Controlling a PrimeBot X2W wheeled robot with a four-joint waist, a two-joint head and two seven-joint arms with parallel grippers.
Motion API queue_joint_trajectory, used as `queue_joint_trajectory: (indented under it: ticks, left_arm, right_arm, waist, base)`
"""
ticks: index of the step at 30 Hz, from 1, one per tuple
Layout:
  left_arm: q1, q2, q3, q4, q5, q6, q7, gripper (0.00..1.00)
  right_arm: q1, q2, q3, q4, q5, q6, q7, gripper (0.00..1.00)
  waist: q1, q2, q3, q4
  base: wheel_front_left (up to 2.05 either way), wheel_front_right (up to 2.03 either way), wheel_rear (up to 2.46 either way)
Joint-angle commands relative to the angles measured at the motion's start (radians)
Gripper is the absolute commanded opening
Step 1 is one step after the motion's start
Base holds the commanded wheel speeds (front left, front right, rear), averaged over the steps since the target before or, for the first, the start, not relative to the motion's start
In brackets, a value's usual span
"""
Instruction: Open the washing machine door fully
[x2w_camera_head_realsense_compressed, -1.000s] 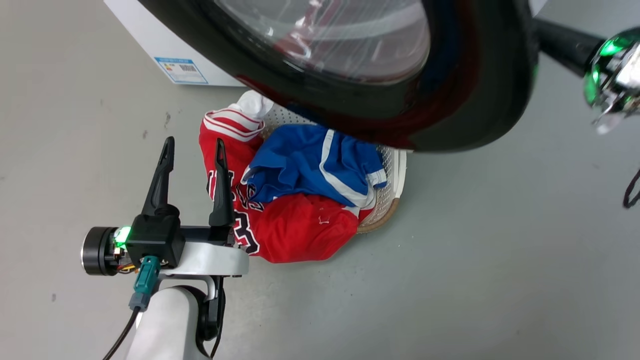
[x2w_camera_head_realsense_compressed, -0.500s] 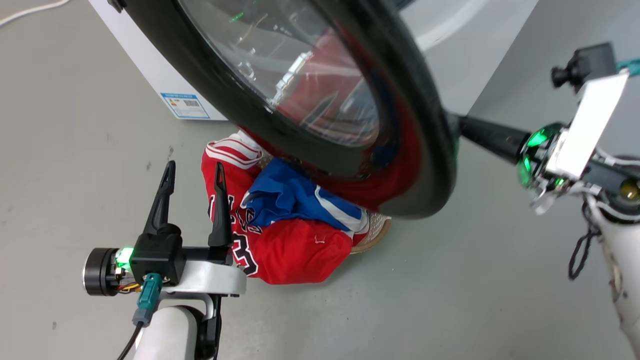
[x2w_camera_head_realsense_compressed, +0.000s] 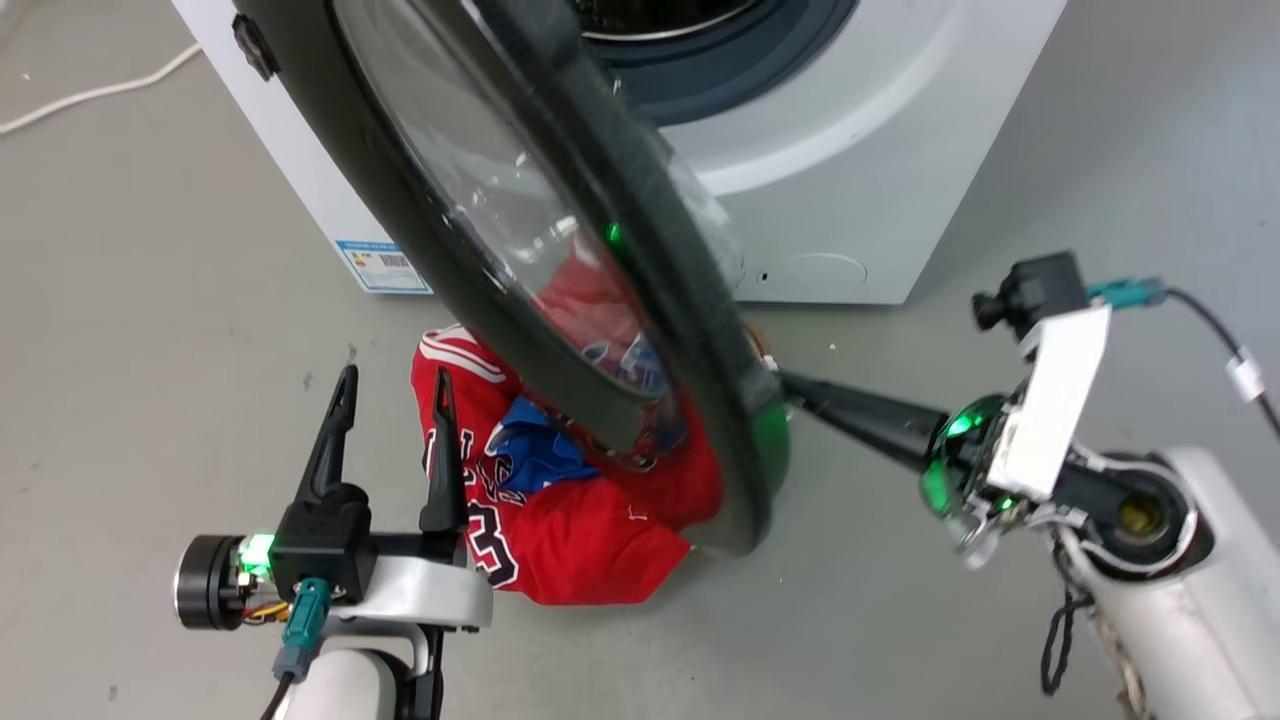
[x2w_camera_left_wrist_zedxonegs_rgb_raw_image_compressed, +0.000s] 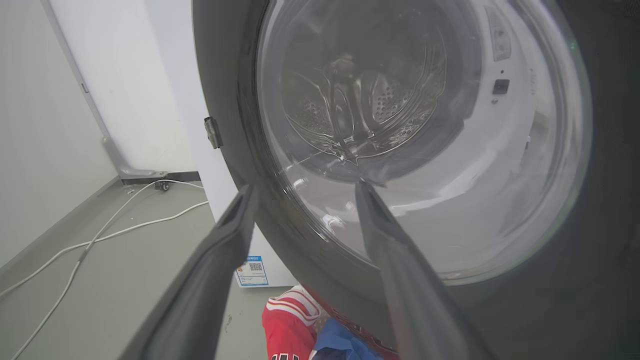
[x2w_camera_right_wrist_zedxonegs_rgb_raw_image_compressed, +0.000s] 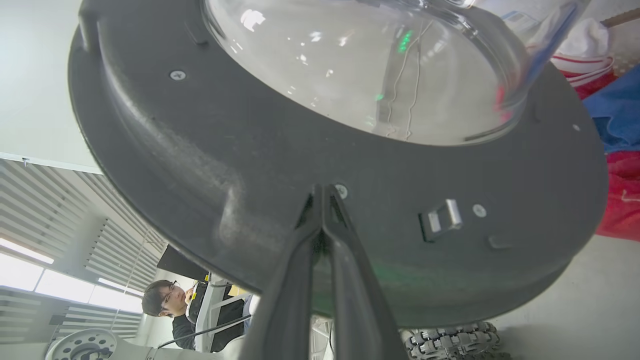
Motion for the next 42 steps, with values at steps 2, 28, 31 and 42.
queue_joint_trajectory:
  ticks: [2,28,31,42]
  left_arm:
    - [0.02,-0.001,0.0,0.003,0.006,0.0,-0.003,1.0]
    - [0.09,-0.001,-0.004,0.01,-0.002,0.007,-0.003,1.0]
    - [0.095,-0.001,-0.004,0.011,-0.004,0.011,-0.003,1.0]
    - [0.146,-0.001,0.0,0.016,-0.009,0.015,-0.003,1.0]
  right_arm:
    - [0.054,0.021,0.023,-0.005,-0.001,-0.001,0.001,0.0]
    - [0.248,0.171,0.055,0.006,0.014,0.0,-0.054,0.0]
    - [0.277,0.175,0.017,-0.006,0.025,0.0,-0.083,0.0]
    - [0.409,0.189,-0.2,-0.12,0.007,0.0,-0.305,1.0]
  waist:
    - [0.0001,0.0,-0.023,0.002]
    - [0.0001,0.0,-0.116,0.013]
    - [0.0001,0.0,-0.127,0.011]
    - [0.0001,0.0,-0.197,-0.013]
  base:
    - [0.0,0.0,0.0]
    - [0.0,0.0,0.0]
    - [0.0,0.0,0.0]
    - [0.0,0.0,0.0]
